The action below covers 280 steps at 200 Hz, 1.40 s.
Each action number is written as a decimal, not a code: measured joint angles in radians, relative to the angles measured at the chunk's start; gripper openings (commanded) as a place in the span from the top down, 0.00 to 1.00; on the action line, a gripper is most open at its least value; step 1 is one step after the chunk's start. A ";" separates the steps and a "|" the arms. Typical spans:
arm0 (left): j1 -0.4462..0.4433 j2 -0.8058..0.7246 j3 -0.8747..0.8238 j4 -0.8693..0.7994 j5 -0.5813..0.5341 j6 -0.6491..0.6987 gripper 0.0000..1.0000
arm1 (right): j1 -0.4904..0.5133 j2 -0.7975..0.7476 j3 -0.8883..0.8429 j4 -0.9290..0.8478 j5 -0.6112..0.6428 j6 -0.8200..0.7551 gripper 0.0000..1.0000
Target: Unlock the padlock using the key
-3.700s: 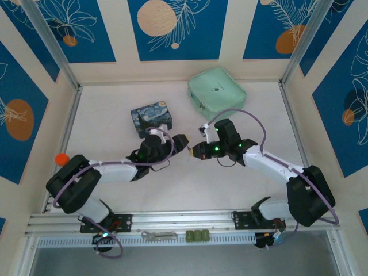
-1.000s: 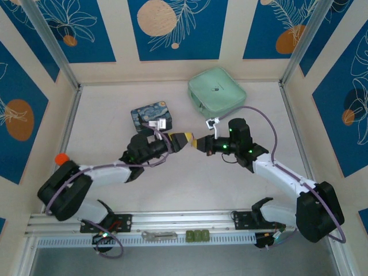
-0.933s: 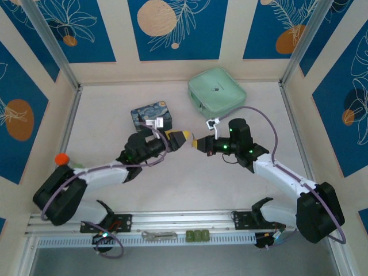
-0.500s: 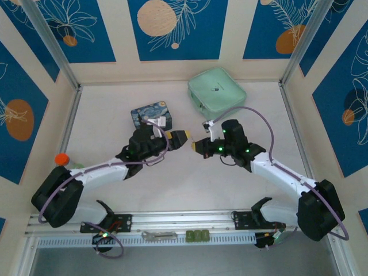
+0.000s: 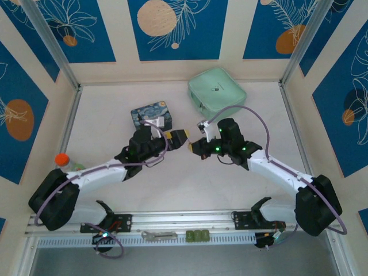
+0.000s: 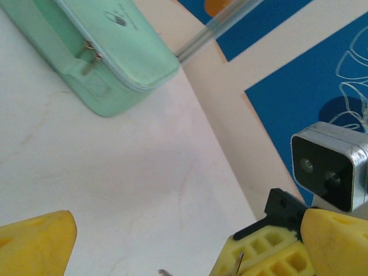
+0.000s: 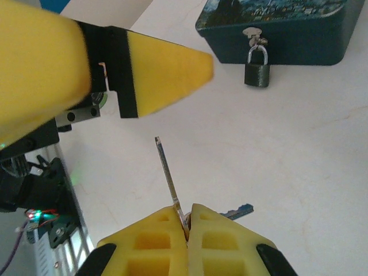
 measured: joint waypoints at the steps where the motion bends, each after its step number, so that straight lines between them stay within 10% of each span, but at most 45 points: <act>1: 0.002 -0.004 -0.003 -0.006 -0.004 0.003 0.00 | -0.002 0.001 0.000 0.000 -0.003 0.000 1.00; 50: 0.070 -0.058 -0.047 -0.118 -0.061 0.054 0.01 | -0.061 0.043 0.008 -0.021 -0.077 0.003 1.00; 164: -0.005 0.109 0.161 -0.204 -0.016 -0.267 0.31 | 0.225 0.137 0.103 -0.045 0.639 -0.156 1.00; 280: -0.022 0.179 0.165 -0.147 0.010 -0.404 0.77 | 0.288 0.154 0.092 0.069 0.790 -0.252 1.00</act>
